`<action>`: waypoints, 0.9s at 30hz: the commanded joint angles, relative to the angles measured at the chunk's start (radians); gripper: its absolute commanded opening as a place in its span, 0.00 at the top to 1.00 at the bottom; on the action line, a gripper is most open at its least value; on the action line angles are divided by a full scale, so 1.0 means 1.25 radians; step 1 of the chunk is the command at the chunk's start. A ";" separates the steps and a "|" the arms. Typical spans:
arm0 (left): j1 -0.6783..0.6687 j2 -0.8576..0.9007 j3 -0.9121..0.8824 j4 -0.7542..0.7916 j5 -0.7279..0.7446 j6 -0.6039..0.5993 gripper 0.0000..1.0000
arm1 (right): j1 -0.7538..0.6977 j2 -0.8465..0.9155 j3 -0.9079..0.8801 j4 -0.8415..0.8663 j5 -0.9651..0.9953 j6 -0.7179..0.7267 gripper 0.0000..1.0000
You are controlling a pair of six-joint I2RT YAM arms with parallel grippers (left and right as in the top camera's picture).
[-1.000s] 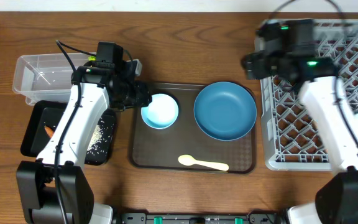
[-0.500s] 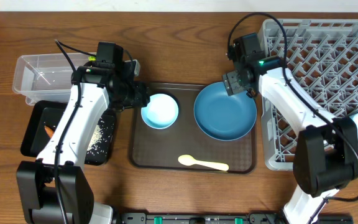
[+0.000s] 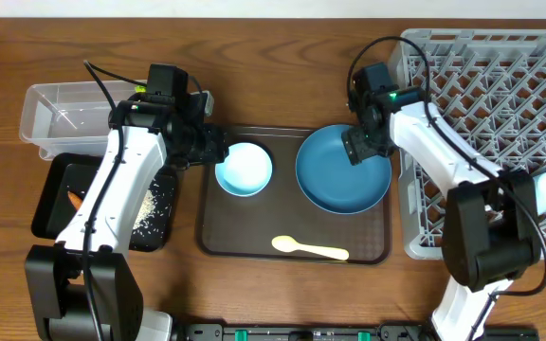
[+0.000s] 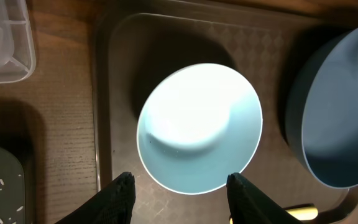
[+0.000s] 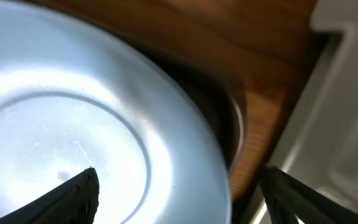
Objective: Sort waste into correct bins and load items into the dishwasher rack
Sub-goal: 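Lift the teal plate and carry it right to the dish rack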
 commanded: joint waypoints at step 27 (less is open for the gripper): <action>0.004 -0.005 0.001 -0.005 -0.009 0.010 0.50 | 0.003 0.026 0.004 -0.025 -0.062 0.010 0.83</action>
